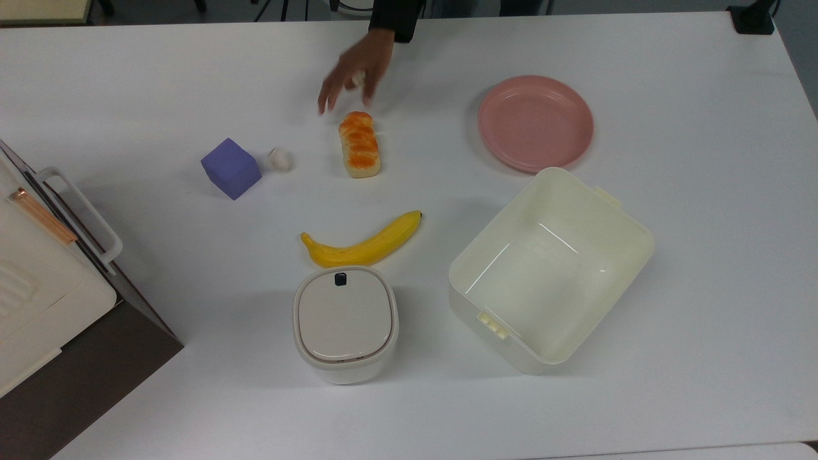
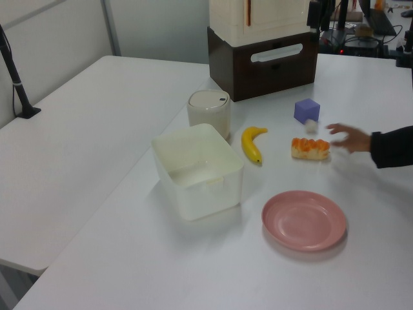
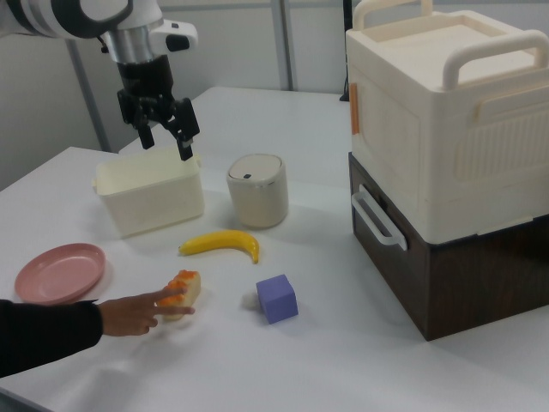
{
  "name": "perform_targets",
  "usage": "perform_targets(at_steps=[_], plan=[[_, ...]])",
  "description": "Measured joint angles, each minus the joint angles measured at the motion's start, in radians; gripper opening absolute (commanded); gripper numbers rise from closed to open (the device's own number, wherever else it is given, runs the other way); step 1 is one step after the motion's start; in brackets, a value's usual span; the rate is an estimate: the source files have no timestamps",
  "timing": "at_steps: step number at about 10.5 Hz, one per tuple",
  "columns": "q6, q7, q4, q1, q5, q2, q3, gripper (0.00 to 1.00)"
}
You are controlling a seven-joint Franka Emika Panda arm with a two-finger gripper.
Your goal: Put the bread on a plate
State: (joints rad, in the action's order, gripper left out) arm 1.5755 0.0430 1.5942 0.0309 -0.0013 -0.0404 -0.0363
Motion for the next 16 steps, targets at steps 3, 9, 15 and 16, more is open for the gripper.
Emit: perform_targets(at_steps=[3,9,15,16], plan=[[-0.001,0.0,-0.033,0.004,0.0,0.0,-0.003,1.0],[-0.009,0.0,-0.035,0.003,0.0,0.0,-0.003,1.0],[-0.009,0.0,-0.035,0.001,0.003,0.001,-0.001,1.0],[-0.009,0.0,-0.034,0.001,0.004,0.002,-0.001,1.0]])
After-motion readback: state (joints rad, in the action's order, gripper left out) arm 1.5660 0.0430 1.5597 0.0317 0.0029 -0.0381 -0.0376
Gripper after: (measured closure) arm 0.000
